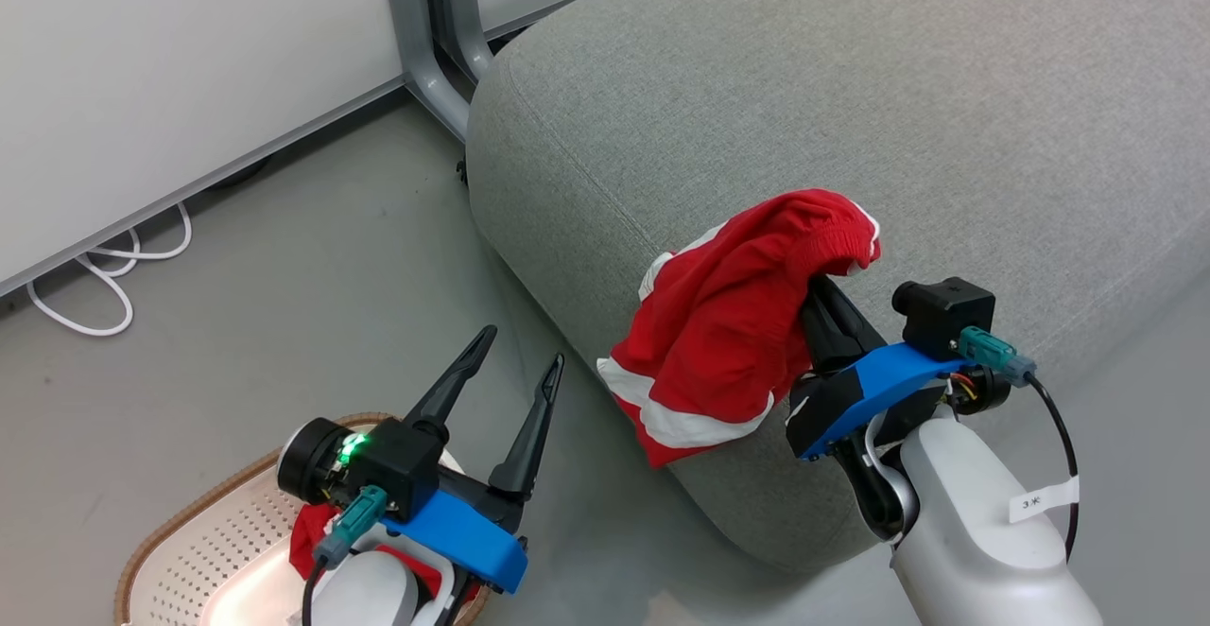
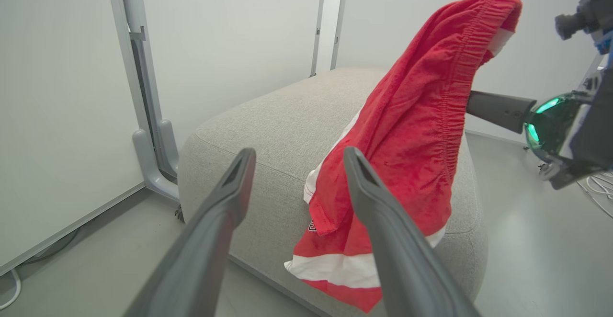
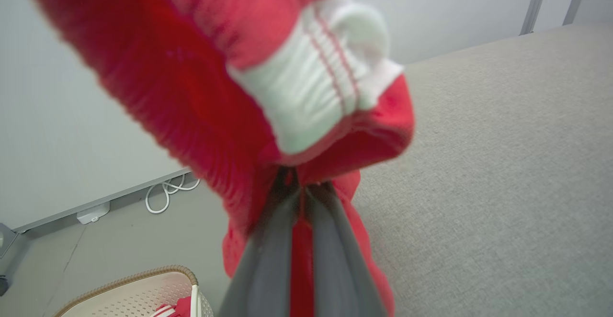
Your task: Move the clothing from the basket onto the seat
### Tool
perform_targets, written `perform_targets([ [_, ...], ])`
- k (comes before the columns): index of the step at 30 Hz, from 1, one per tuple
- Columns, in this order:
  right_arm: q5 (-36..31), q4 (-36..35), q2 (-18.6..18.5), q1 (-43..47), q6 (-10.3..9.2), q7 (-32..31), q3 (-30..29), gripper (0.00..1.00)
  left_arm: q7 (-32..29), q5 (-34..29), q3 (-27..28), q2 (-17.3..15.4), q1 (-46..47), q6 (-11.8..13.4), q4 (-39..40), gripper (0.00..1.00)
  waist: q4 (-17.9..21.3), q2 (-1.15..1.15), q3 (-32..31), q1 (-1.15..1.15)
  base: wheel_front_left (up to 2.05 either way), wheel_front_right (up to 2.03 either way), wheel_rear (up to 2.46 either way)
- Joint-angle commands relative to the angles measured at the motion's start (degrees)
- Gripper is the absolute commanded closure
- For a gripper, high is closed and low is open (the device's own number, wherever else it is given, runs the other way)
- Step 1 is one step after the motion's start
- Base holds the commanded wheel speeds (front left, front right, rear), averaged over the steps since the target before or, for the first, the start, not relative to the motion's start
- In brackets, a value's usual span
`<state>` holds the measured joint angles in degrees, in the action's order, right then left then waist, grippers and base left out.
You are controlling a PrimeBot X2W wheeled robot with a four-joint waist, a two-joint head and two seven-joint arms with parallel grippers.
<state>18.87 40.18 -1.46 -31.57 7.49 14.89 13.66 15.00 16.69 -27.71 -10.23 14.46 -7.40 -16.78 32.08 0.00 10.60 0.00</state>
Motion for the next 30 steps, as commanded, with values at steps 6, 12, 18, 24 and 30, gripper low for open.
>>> perform_targets([
  [6,2.2,-0.5,0.0,-4.0,0.01,0.4,-0.4,1.00,0.3,-1.3,1.7,-1.3,0.4,0.0,1.4,0.00,0.1,0.00,2.5,0.00,0.00,0.00,0.00],
  [12,2.6,-0.6,0.0,-11.3,0.02,0.4,-4.4,1.00,0.3,-3.0,2.3,-2.3,1.0,0.0,3.8,0.00,-0.8,0.00,6.6,0.00,0.00,0.00,0.00],
  [18,-0.5,0.1,-2.3,-20.5,0.01,-0.4,-13.4,1.00,0.3,-4.0,1.5,-4.1,2.5,0.0,6.3,0.00,-3.1,0.00,11.0,0.00,0.00,0.00,0.00],
  [24,-2.8,0.8,-8.5,-27.7,0.01,-2.6,-21.0,1.00,0.2,-5.0,0.8,-5.6,4.4,0.0,8.5,0.00,-5.5,0.00,15.4,0.00,0.00,0.00,0.00],
  [30,-5.3,2.4,-14.9,-32.7,0.01,-3.7,-30.5,1.00,0.2,-6.0,-1.0,-7.4,6.9,0.0,10.9,0.00,-8.3,0.00,20.5,0.00,0.00,0.00,0.00],
])
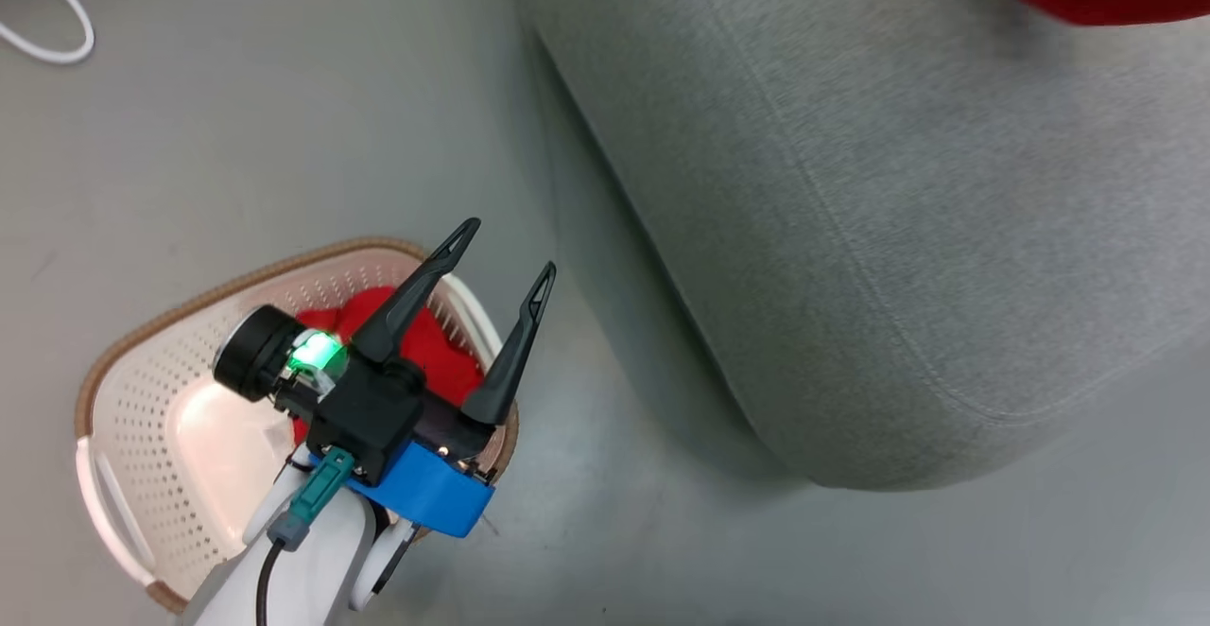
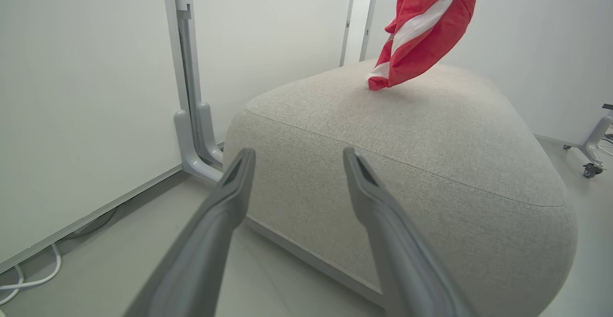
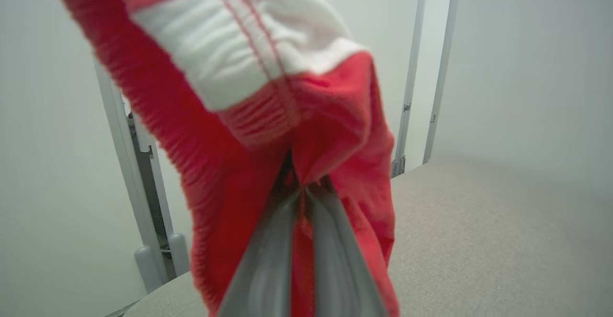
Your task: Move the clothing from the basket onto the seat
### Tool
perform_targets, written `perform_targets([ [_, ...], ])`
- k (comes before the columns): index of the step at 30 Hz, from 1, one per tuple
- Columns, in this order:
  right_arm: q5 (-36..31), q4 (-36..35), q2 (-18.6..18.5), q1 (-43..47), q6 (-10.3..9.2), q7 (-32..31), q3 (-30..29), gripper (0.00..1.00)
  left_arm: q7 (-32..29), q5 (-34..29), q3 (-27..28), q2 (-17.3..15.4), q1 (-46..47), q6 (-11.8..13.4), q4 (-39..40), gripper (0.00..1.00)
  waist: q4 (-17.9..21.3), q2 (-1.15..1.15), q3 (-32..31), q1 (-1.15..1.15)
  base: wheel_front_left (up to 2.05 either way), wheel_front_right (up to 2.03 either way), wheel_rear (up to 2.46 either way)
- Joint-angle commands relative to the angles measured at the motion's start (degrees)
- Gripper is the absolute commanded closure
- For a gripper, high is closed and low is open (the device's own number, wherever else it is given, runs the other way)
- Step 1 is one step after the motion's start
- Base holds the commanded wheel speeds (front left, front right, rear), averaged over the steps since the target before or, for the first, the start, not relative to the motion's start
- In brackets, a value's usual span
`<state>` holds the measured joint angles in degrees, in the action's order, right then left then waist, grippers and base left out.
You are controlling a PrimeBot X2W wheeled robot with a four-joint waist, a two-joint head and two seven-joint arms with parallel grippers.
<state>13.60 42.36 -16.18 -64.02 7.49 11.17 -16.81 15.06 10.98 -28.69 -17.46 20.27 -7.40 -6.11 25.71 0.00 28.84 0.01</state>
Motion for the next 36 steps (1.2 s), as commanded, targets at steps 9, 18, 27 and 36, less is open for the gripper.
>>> perform_targets([
  [9,-1.5,7.4,-2.1,2.1,0.01,1.8,-11.1,1.00,-1.4,-1.9,-2.0,-1.9,3.5,0.0,4.7,0.00,-5.0,0.00,8.8,-0.01,0.00,0.00,0.00],
  [18,-5.3,16.9,-2.7,4.3,0.01,2.5,-16.6,1.00,-2.4,-2.1,-3.2,-2.2,4.7,0.2,6.1,0.00,-6.0,0.00,11.8,-0.01,0.00,0.00,0.00],
  [27,-9.0,21.1,-2.2,3.3,0.01,3.3,-19.7,0.65,-1.9,-1.8,-3.7,-2.2,5.3,0.4,5.2,0.00,-6.0,0.00,12.2,-0.01,0.00,0.00,0.00],
  [36,-12.1,21.9,-1.5,2.6,0.01,3.8,-21.0,0.00,-1.3,-1.3,-4.3,-1.7,5.7,0.4,4.2,0.00,-6.3,0.00,11.3,-0.01,0.00,0.00,0.00],
])
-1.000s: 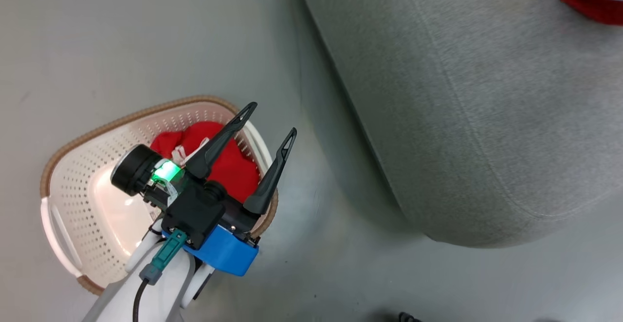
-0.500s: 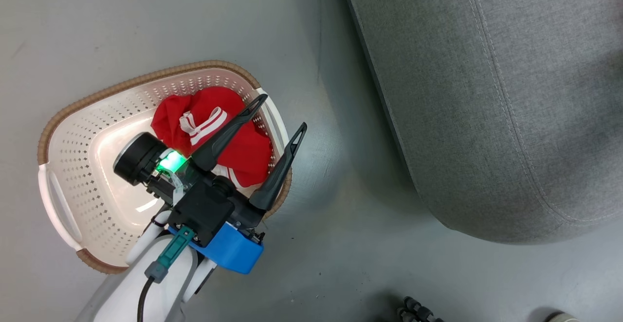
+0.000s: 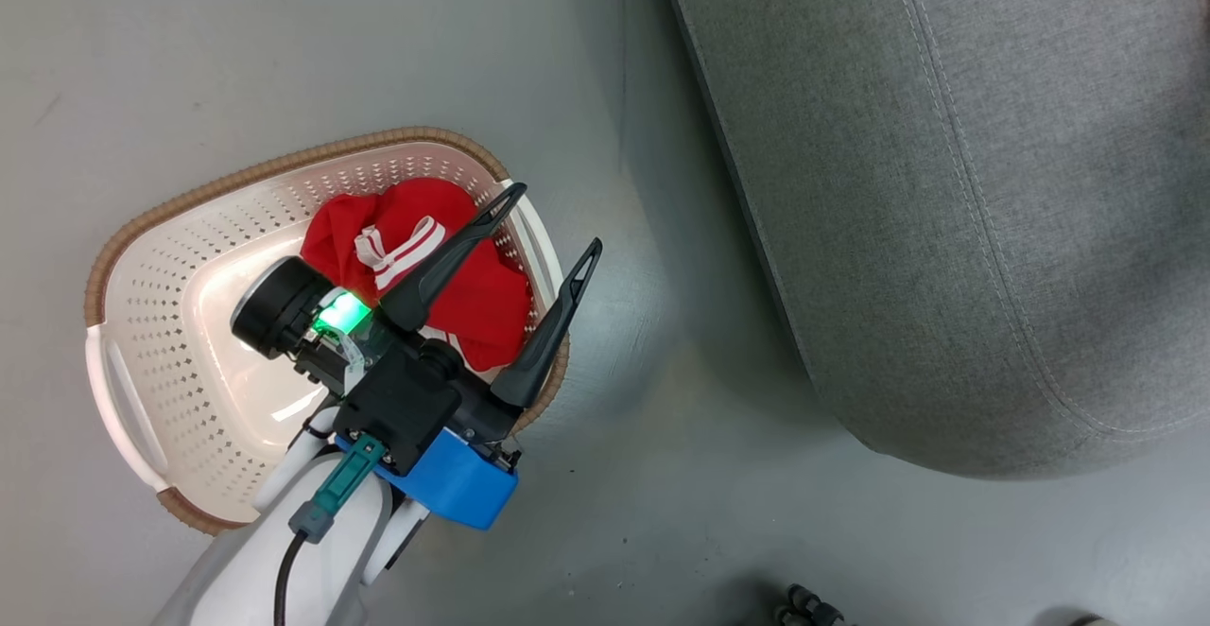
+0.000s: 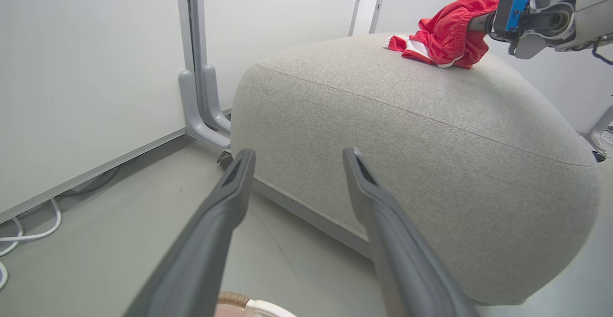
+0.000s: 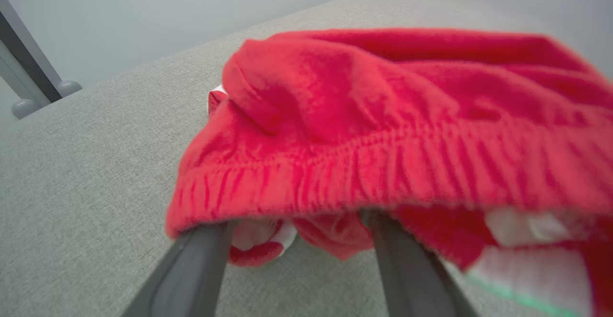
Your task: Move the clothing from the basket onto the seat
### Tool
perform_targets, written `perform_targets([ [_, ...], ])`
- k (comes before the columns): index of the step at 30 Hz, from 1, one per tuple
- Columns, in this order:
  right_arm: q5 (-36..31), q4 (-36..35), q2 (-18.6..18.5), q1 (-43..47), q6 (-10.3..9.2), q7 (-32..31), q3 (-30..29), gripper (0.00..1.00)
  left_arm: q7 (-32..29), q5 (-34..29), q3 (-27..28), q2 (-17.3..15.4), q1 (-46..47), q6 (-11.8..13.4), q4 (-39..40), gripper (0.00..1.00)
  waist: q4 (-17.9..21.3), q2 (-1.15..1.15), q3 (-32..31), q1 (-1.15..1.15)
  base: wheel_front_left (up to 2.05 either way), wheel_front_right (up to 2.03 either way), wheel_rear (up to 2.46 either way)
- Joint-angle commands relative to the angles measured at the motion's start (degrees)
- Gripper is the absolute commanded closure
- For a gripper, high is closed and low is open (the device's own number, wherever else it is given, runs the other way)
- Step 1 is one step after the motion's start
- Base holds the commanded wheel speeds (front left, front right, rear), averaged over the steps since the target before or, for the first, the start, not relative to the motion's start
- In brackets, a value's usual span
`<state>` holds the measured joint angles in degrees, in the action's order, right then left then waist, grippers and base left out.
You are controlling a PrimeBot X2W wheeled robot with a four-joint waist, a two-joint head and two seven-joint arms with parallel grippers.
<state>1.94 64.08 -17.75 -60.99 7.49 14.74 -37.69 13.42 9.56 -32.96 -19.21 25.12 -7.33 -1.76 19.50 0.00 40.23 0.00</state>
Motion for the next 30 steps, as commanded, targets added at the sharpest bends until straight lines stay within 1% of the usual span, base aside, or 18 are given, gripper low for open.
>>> perform_targets([
  [1,-0.7,0.2,0.1,-0.3,0.01,0.3,-0.3,0.00,0.4,0.2,-0.1,0.1,0.9,0.3,-0.3,0.00,-0.1,0.00,-0.3,0.00,0.00,0.00,0.00],
  [8,-2.9,-0.5,-0.1,1.8,0.01,0.4,1.1,0.00,1.1,1.2,0.0,1.1,0.9,0.5,-2.0,0.00,-1.0,0.00,-3.2,0.00,0.00,0.00,0.00],
  [11,-5.9,-1.2,-0.9,3.8,0.01,0.5,4.0,0.00,1.5,1.9,0.1,2.0,0.6,0.6,-3.0,0.00,-1.7,0.00,-5.2,0.00,0.00,0.00,0.00],
  [16,-8.8,-1.9,-0.1,6.7,0.01,0.5,9.5,0.00,1.8,2.7,0.4,3.4,-0.2,0.5,-4.8,0.00,-2.7,0.00,-8.7,0.00,0.00,0.00,0.00],
  [22,-7.7,-3.6,1.0,10.7,0.01,0.5,14.5,0.00,1.8,3.5,2.2,5.7,-2.3,0.4,-5.0,0.00,-3.8,0.00,-13.6,0.00,0.00,0.00,0.00],
  [30,-3.9,-7.5,2.1,18.5,0.01,0.5,19.8,0.00,1.8,4.2,5.9,8.5,-7.5,0.2,-5.7,0.00,-5.8,0.00,-21.5,0.00,0.00,0.00,0.00],
])
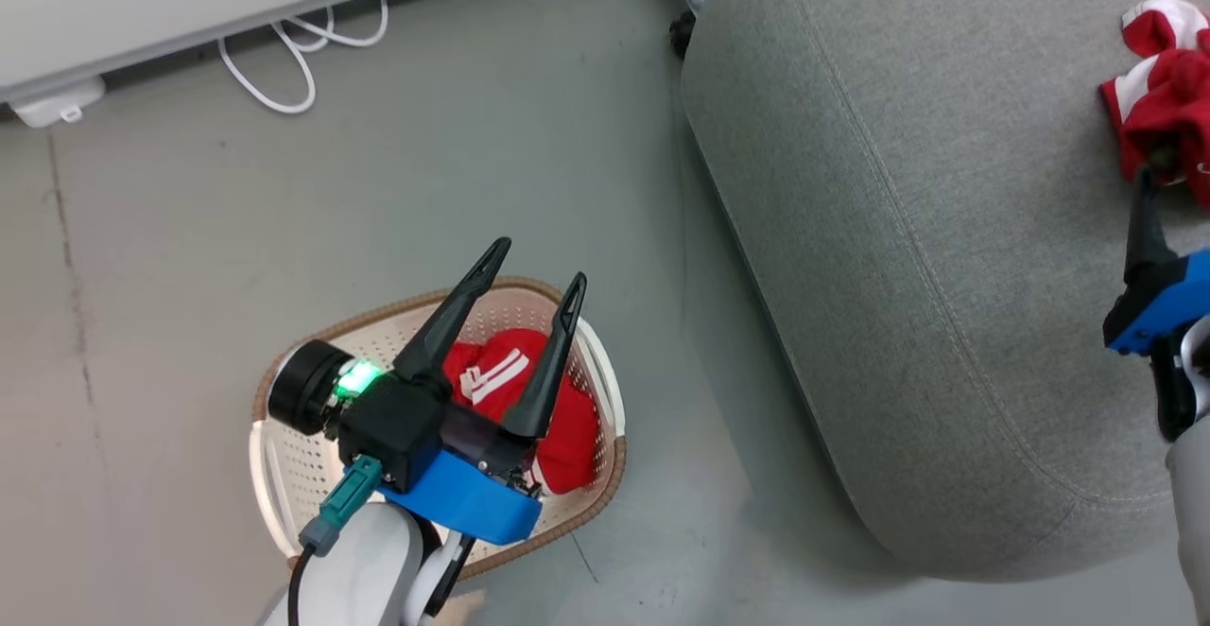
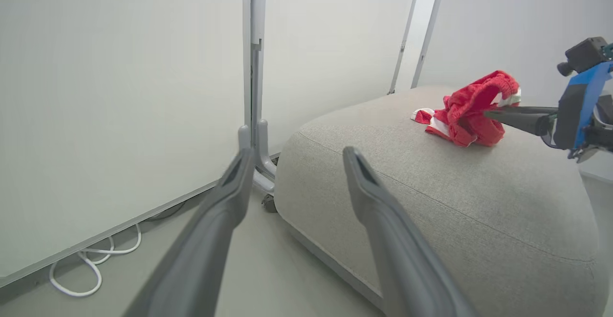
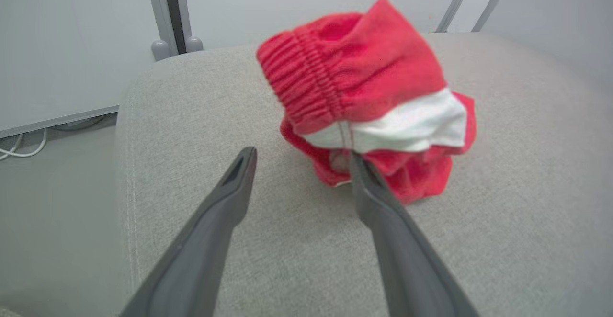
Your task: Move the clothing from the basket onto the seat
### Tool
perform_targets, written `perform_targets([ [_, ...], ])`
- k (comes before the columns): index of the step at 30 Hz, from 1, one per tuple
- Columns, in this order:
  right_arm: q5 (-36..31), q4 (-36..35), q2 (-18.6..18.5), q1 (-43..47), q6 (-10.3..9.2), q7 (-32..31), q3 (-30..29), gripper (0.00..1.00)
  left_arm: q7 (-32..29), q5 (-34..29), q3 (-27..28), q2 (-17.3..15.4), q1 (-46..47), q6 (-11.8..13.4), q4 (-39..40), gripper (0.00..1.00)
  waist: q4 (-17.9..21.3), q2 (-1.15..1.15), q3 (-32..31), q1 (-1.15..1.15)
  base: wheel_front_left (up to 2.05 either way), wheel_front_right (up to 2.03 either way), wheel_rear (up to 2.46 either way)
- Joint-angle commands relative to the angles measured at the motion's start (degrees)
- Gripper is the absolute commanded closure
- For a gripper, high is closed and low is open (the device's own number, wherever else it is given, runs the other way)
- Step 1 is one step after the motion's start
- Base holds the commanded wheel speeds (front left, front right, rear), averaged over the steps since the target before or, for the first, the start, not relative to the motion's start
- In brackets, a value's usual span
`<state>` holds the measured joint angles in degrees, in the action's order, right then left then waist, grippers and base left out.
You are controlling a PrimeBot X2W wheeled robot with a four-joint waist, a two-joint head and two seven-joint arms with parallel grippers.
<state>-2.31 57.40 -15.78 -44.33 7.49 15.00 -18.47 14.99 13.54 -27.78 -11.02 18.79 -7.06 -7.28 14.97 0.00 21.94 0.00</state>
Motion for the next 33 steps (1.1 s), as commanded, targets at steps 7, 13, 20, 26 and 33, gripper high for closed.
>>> perform_targets([
  [7,4.7,-7.8,1.6,9.3,0.01,0.2,5.3,0.00,0.3,0.0,6.0,2.4,-6.6,-0.1,-0.7,0.00,-3.4,0.00,-9.2,0.00,0.00,0.00,0.00],
  [13,7.8,-17.2,3.5,16.3,0.01,-0.8,9.6,0.00,0.2,-0.7,11.2,3.9,-10.5,-0.1,-1.0,0.00,-5.2,0.00,-12.6,0.00,0.00,0.00,0.00],
  [20,8.7,-28.1,6.4,23.7,0.01,-3.5,12.0,0.00,0.2,-1.0,16.1,5.2,-13.5,-0.2,-1.9,0.00,-7.1,0.00,-15.1,0.00,0.00,0.00,0.00],
  [26,7.9,-37.9,9.5,30.2,0.01,-6.0,13.4,0.00,0.2,-1.4,21.1,6.0,-15.6,-0.2,-2.9,0.00,-9.2,0.00,-17.0,0.00,0.00,0.00,0.00],
  [33,7.6,-44.7,12.0,36.1,0.01,-7.9,15.0,0.00,0.2,-1.6,25.1,6.6,-17.7,-0.3,-5.6,0.00,-11.8,0.00,-19.8,0.00,0.00,0.00,0.00],
])
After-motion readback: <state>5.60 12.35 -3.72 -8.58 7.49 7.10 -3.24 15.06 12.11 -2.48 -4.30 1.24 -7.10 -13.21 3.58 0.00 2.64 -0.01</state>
